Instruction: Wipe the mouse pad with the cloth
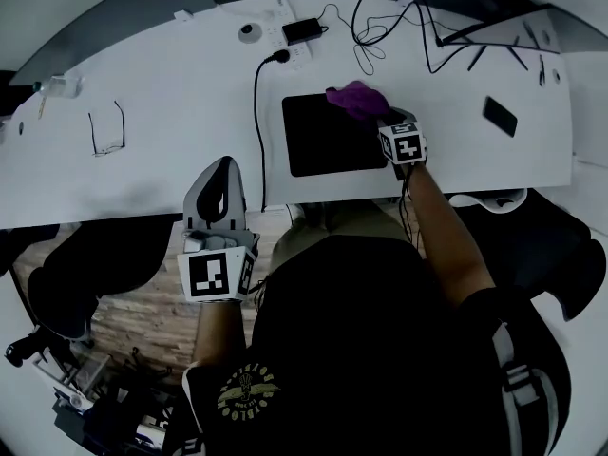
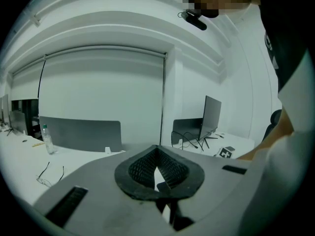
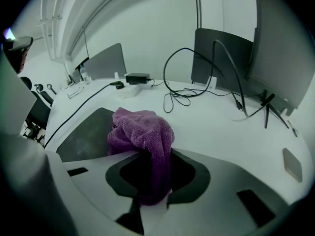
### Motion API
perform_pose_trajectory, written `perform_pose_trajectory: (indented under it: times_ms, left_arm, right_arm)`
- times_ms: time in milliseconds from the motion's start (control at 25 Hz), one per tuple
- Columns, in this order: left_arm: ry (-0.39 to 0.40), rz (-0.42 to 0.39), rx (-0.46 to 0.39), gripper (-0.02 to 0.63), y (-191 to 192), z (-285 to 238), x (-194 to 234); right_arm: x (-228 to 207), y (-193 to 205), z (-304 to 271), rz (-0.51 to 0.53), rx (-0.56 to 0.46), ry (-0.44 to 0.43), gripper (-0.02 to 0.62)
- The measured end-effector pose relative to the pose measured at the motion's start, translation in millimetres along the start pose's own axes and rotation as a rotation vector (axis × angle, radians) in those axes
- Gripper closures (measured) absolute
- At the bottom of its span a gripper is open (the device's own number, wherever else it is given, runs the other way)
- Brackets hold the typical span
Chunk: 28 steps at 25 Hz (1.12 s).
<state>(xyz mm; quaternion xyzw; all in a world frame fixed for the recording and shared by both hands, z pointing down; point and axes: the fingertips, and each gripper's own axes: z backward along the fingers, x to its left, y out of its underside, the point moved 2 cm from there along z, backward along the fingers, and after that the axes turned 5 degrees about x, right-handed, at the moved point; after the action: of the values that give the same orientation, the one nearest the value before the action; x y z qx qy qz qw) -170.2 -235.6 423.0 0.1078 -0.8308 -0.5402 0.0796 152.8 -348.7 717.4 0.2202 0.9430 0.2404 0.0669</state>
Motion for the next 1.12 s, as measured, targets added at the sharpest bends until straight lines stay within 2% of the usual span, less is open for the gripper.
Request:
perform_pose_trajectory:
  times_ms: [120,240,360,480,600,720,880,1120]
  left_arm:
    - [-0.001,-0.002,-0.011,0.604,-3.0,3.4,0.4]
    - [-0.006,-0.006,-0.027,0.604,-6.2,10.1,2.4]
    - [-0.019,-0.006,-0.040,0.604,-8.6,21.2,10.8]
    - [-0.037,-0.004,-0.044,0.604,-6.1,36.0,21.4]
    - [-0.053,-0.008,-0.047,0.604,-2.5,49.8,31.5]
    - [-0.070,-0.011,-0.037,0.604,1.8,63.6,39.8]
    - [-0.085,-0.023,-0.034,0.604,5.7,82.8,48.8]
    - [-0.103,-0.036,-0.026,0.604,13.6,103.5,60.1]
  right_arm:
    - [-17.9,10.1,6.0,-0.017,0.037,0.048,0.500]
    - [-14.4,10.4,20.3,0.058,0.043,0.058,0.502]
    - [16.5,-7.2,48.1,0.128,-0.032,-0.015,0.503]
    - [64.8,-20.4,72.8,0.160,-0.092,-0.125,0.502]
    - [117.1,-26.6,87.4,0.190,-0.118,-0.226,0.502]
    - [163.2,-31.7,89.6,0.209,-0.117,-0.291,0.503]
    - [207.6,-28.7,72.1,0.242,-0.090,-0.332,0.503]
    - [230.6,3.4,17.6,0.233,0.028,-0.323,0.503]
